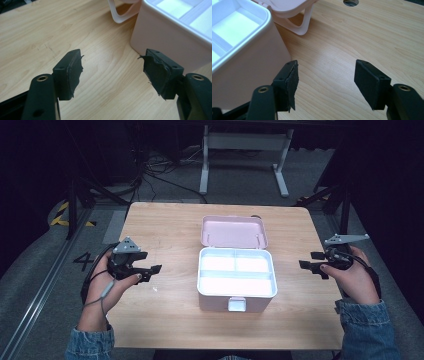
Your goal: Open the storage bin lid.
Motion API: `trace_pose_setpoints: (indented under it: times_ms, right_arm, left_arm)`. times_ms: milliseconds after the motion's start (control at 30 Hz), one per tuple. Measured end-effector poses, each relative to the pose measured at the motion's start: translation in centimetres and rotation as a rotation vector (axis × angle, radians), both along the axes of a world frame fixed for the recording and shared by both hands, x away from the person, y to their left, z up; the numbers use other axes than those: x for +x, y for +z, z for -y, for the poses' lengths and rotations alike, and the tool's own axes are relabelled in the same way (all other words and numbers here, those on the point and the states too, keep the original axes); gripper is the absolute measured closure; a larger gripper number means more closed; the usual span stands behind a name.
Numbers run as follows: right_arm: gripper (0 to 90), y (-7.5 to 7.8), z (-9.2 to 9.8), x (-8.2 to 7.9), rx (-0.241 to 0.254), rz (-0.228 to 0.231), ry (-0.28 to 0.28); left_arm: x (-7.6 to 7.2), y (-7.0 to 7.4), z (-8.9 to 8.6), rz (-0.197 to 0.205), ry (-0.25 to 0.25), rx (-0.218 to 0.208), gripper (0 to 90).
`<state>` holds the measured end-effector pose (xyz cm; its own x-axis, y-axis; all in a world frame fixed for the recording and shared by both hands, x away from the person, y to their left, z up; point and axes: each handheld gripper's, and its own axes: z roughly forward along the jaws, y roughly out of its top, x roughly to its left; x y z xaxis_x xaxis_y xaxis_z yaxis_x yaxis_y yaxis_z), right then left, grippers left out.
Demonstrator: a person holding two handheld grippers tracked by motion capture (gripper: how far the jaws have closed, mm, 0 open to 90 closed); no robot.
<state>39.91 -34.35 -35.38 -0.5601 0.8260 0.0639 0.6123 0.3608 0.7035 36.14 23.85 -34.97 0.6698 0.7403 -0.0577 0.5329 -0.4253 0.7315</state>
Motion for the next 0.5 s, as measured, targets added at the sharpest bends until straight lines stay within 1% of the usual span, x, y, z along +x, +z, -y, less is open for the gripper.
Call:
trace_pose_setpoints:
  times_ms: [33,67,133,200,233,267,300,333,367,400,433,467,500]
  right_arm:
    - [36.8,-0.1,0.1,0.0,0.0,0.0,0.001]
    - [37.0,-0.3,0.2,0.1,0.001,-0.005,0.002]
    - [37.3,-0.6,0.4,0.3,0.014,-0.01,0.008]
    - [37.6,-1.1,0.6,0.5,0.012,-0.016,0.005]
    - [37.6,-1.3,0.7,0.7,0.009,-0.026,0.003]
    - [37.7,-1.5,0.9,0.8,0.002,-0.026,0.003]
    - [37.7,-1.7,1.0,0.9,0.002,-0.027,0.0]
    - [37.7,-1.9,1.1,1.0,0.002,-0.03,-0.003]
    - [37.7,-2.1,1.2,1.1,0.002,-0.032,-0.002]
    - [37.7,-2.3,1.3,1.1,0.006,-0.04,-0.003]
    - [37.7,-2.5,1.4,1.3,0.005,-0.043,-0.006]
    - [37.7,-2.6,1.5,1.3,0.004,-0.047,-0.006]
    - [37.7,-2.7,1.6,1.4,0.002,-0.053,-0.013]
  left_arm:
    - [0.0,-0.3,-0.1,-0.004,0.002,0.004,31.8]
    - [-0.1,-0.5,-0.2,-0.004,0.006,0.018,31.6]
    - [-0.2,-1.0,-0.4,-0.01,0.019,0.015,31.2]
    - [-0.3,-1.6,-0.5,-0.028,0.017,0.016,31.0]
    - [-0.3,-1.9,-0.6,-0.033,0.019,0.027,31.0]
    - [-0.4,-2.3,-0.8,-0.046,0.029,0.033,31.0]
    - [-0.3,-2.6,-1.0,-0.037,0.029,0.059,30.9]
    - [-0.3,-3.0,-1.2,-0.05,0.04,0.075,30.9]
    - [-0.3,-3.0,-1.2,-0.05,0.04,0.075,30.8]
    - [-0.2,-3.7,-1.6,-0.065,0.061,0.095,30.8]
    - [-0.1,-3.8,-1.8,-0.083,0.062,0.11,30.8]
    - [-0.1,-4.2,-1.8,-0.09,0.086,0.105,30.8]
    - [0.0,-4.6,-1.9,-0.102,0.098,0.094,30.8]
